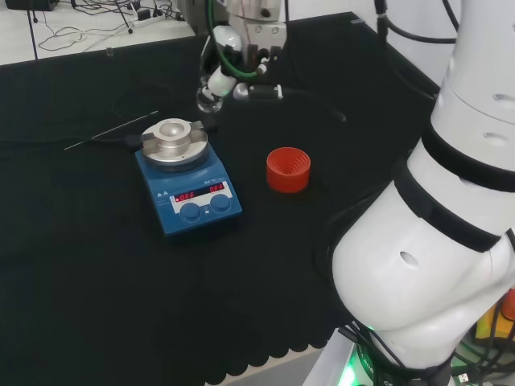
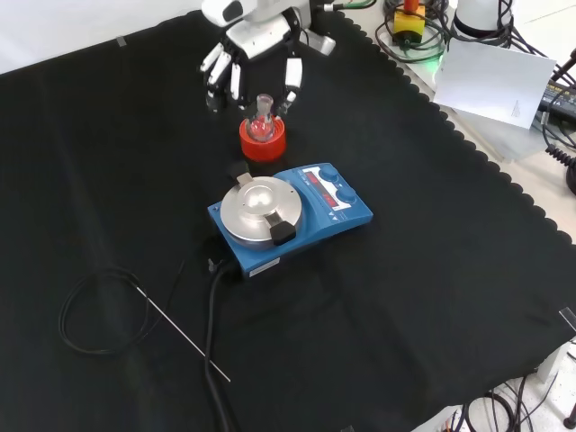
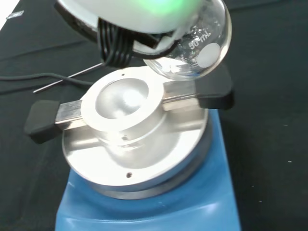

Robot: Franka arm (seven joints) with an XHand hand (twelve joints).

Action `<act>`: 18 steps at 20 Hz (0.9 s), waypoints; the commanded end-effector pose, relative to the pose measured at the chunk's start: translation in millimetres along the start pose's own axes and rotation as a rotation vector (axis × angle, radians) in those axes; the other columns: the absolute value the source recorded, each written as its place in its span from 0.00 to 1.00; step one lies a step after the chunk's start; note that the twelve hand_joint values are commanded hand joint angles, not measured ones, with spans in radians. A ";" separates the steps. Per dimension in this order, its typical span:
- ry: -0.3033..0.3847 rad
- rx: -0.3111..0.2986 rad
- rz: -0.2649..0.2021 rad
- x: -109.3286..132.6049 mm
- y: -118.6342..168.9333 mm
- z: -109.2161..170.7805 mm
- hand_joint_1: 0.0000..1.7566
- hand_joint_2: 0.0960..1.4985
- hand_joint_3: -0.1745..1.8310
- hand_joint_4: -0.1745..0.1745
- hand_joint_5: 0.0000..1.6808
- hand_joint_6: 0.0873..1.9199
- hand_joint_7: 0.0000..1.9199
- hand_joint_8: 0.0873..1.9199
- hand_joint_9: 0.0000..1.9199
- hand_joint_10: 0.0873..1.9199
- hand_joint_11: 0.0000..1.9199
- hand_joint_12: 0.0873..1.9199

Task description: Place the round-bottom flask on the heater.

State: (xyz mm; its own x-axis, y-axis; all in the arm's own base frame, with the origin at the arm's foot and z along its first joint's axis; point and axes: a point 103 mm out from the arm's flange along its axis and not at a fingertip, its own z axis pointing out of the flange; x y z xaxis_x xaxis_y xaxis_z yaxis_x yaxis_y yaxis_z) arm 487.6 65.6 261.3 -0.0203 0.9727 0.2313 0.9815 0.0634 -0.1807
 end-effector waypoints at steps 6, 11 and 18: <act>-0.019 0.096 -0.089 61.8 60.5 29.1 0.64 0.39 0.47 0.80 0.71 0.43 0.21 0.33 0.34 0.29 0.17 0.69; -0.024 0.126 -0.097 64.5 72.0 41.5 0.64 0.39 0.47 0.80 0.71 0.43 0.21 0.34 0.34 0.29 0.17 0.69; -0.037 0.142 -0.083 55.3 73.9 47.7 0.64 0.39 0.47 0.80 0.71 0.43 0.21 0.34 0.34 0.29 0.17 0.69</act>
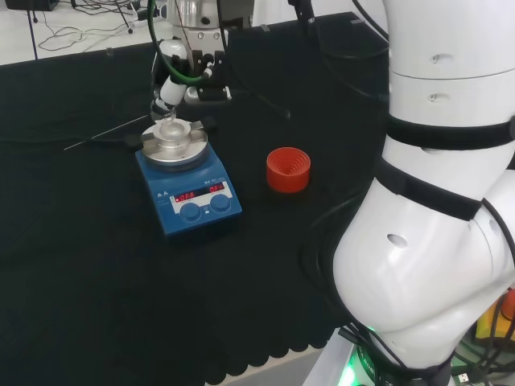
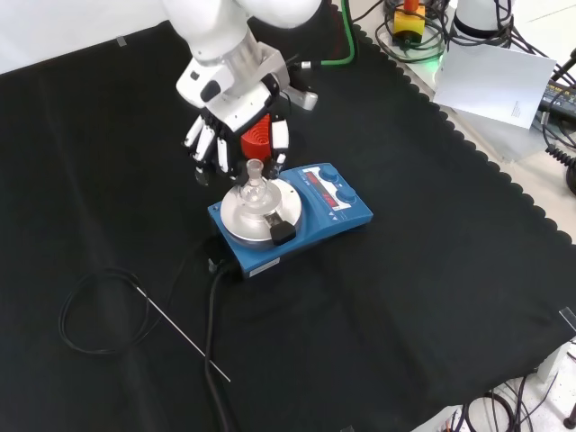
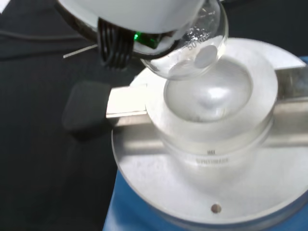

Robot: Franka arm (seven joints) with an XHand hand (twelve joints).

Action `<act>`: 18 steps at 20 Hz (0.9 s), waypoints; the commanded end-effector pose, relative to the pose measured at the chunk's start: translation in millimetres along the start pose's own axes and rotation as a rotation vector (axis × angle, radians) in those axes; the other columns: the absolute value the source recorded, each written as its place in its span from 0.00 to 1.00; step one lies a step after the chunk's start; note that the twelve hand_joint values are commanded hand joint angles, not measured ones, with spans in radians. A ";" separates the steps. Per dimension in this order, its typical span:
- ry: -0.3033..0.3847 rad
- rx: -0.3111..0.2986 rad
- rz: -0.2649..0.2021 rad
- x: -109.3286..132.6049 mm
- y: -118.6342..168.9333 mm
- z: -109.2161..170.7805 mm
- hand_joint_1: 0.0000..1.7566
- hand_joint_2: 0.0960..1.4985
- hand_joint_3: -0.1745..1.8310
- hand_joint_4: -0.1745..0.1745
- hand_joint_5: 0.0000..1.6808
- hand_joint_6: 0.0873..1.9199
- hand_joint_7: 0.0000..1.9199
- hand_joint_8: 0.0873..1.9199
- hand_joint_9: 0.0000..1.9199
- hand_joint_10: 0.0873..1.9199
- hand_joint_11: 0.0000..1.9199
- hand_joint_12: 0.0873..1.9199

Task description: Place the round-bottom flask on the heater.

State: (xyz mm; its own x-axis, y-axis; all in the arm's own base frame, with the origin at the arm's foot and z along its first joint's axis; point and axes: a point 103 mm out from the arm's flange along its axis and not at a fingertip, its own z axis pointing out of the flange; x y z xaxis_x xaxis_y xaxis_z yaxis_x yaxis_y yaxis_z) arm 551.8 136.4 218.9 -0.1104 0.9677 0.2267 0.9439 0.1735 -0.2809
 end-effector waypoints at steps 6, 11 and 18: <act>-0.018 0.022 0.019 -10.3 -3.5 4.6 0.64 0.39 0.47 0.80 0.71 0.43 0.21 0.34 0.34 0.29 0.17 0.69; -0.018 0.026 0.025 -15.6 -2.9 6.3 0.64 0.39 0.47 0.81 0.71 0.43 0.21 0.34 0.34 0.29 0.17 0.69; -0.007 0.048 0.036 -20.3 0.9 13.5 0.64 0.39 0.48 0.81 0.71 0.43 0.21 0.34 0.34 0.29 0.17 0.69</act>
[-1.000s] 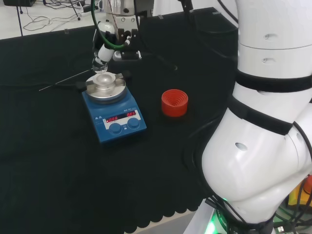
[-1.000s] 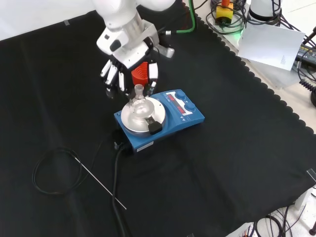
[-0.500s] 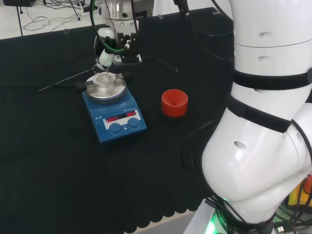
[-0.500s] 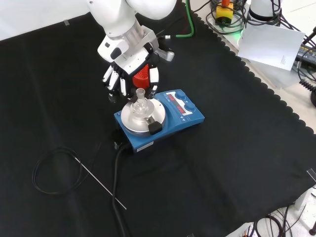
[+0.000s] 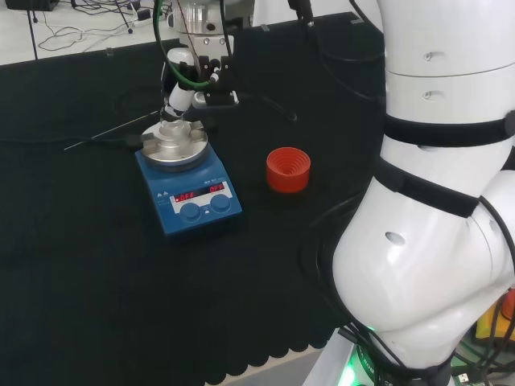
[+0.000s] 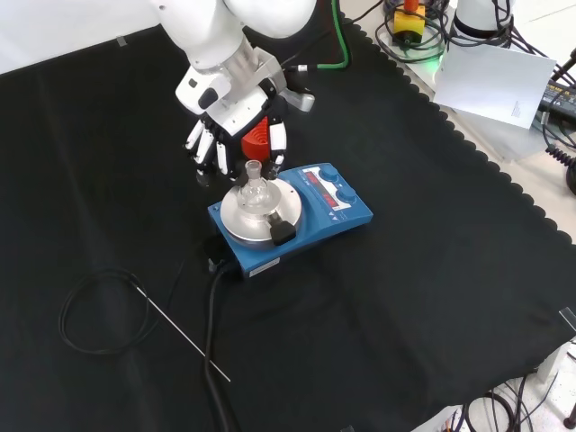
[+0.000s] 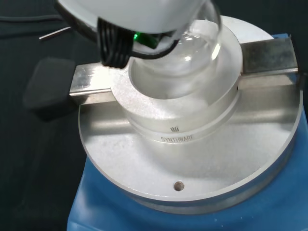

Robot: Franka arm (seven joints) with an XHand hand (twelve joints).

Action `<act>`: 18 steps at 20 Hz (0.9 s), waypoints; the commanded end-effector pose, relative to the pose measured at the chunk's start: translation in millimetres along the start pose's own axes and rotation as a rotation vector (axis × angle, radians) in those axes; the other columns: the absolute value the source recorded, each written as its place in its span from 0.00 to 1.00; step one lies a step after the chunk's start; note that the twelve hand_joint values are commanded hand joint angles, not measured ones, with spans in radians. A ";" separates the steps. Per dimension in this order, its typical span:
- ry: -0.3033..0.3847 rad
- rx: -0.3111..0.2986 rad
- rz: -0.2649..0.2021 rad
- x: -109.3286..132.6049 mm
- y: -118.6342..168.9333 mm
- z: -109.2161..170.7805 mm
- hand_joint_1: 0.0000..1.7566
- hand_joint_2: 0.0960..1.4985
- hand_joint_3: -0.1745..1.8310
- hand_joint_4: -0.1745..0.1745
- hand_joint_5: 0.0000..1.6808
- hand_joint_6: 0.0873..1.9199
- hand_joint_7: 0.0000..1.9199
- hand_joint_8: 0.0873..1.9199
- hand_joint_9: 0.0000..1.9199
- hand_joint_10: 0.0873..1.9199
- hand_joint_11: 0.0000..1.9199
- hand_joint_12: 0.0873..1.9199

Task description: Place the round-bottom flask on the heater.

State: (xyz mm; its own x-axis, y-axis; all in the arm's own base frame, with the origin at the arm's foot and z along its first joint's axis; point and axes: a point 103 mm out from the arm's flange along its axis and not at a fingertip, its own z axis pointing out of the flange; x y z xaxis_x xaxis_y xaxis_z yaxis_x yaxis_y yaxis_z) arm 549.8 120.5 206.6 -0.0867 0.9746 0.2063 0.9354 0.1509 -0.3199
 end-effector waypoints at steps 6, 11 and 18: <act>0.006 0.024 0.019 -4.7 4.3 8.6 0.64 0.39 0.47 0.82 0.70 0.43 0.21 0.34 0.34 0.30 0.18 0.69; 0.042 0.046 0.010 -7.0 2.2 6.8 0.60 0.39 0.45 0.68 0.63 0.42 0.19 0.34 0.33 0.30 0.17 0.69; 0.026 0.049 0.010 -6.4 -11.7 -1.0 0.46 0.35 0.33 0.46 0.23 0.18 0.08 0.36 0.22 0.35 0.07 0.73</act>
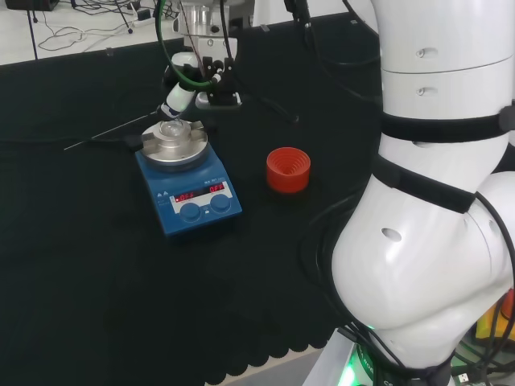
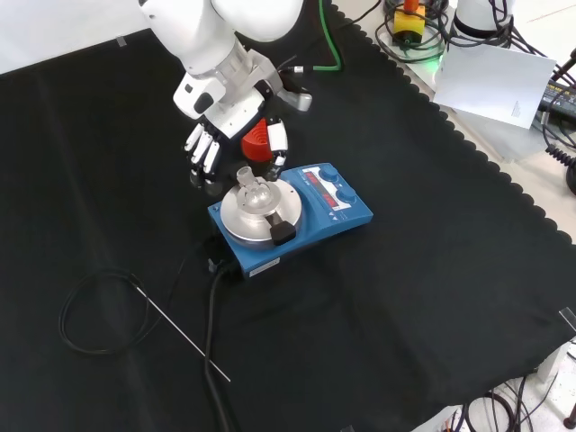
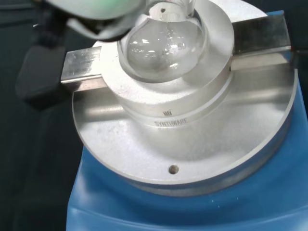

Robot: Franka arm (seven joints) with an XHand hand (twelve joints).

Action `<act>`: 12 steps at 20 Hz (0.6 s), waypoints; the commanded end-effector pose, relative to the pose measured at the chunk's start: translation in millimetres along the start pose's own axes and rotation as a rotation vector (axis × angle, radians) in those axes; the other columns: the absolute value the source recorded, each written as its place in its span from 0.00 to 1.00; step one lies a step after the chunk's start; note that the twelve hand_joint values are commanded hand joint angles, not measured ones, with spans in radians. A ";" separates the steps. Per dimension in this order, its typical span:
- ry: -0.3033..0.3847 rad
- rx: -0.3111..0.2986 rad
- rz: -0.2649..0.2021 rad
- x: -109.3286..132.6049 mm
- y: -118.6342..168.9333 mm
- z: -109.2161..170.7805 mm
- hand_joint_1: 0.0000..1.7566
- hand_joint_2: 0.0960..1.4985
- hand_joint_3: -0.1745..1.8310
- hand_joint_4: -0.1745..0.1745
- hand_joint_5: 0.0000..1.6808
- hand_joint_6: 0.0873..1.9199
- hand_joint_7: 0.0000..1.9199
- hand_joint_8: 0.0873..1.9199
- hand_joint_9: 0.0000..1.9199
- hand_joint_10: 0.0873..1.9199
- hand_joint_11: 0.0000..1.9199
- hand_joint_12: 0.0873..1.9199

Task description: Place the round-bottom flask on the heater.

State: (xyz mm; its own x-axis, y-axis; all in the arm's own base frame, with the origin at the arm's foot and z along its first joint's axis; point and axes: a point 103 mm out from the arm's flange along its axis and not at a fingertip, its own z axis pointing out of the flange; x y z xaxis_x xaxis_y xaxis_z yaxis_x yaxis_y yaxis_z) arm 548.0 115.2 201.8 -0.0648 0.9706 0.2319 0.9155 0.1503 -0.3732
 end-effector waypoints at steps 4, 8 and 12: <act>-0.010 -0.035 -0.002 1.2 -23.1 -9.3 0.45 0.35 0.32 0.47 0.23 0.15 0.08 0.35 0.21 0.36 0.07 0.73; -0.014 -0.068 0.007 2.9 -54.0 -20.9 0.45 0.36 0.32 0.47 0.24 0.13 0.08 0.35 0.21 0.35 0.07 0.73; -0.018 -0.100 0.019 3.4 -84.7 -27.6 0.45 0.36 0.32 0.47 0.25 0.12 0.08 0.35 0.22 0.35 0.07 0.73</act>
State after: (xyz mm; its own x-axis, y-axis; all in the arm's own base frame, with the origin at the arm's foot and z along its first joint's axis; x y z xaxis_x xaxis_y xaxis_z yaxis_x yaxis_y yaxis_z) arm 516.8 108.6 232.3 -0.0662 0.9730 0.2213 0.9316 0.1396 -0.3355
